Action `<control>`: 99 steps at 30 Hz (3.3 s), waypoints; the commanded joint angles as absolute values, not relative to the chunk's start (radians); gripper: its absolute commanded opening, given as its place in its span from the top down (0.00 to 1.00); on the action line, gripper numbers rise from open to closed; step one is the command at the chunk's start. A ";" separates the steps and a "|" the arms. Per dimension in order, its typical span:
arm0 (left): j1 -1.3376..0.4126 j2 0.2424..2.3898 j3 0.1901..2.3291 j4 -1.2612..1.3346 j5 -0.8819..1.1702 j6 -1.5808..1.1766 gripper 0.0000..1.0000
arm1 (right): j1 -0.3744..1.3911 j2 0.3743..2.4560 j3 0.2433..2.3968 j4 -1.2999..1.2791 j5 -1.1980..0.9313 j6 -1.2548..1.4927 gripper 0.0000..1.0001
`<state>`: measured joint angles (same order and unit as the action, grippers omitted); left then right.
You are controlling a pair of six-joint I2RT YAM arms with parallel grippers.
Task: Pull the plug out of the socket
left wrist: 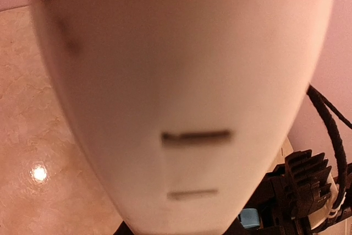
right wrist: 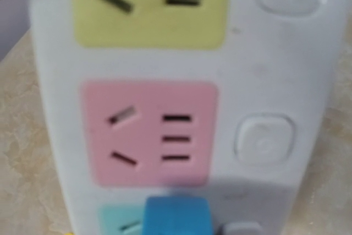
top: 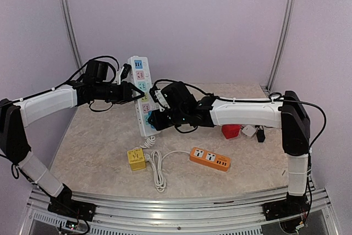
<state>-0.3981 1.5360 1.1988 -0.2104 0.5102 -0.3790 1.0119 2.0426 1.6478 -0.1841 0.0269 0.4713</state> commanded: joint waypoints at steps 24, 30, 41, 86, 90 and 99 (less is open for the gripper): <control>-0.376 1.488 1.154 -0.026 0.729 -0.403 1.00 | 0.925 1.929 1.380 0.108 -0.112 0.522 1.00; -0.374 1.494 1.154 -0.037 0.703 -0.414 1.00 | 0.962 1.964 1.461 -0.025 0.035 0.482 1.00; -0.376 1.496 1.156 -0.060 0.665 -0.414 1.00 | 1.008 2.037 1.639 -0.274 0.311 0.460 1.00; -0.376 1.496 1.167 -0.078 0.661 -0.379 1.00 | 0.962 1.943 1.530 -0.115 0.087 0.449 1.00; -0.376 1.496 1.169 -0.092 0.634 -0.377 1.00 | 0.996 1.978 1.604 -0.220 0.230 0.422 1.00; -0.376 1.503 1.174 -0.106 0.617 -0.373 1.00 | 1.015 2.026 1.681 -0.313 0.349 0.417 1.00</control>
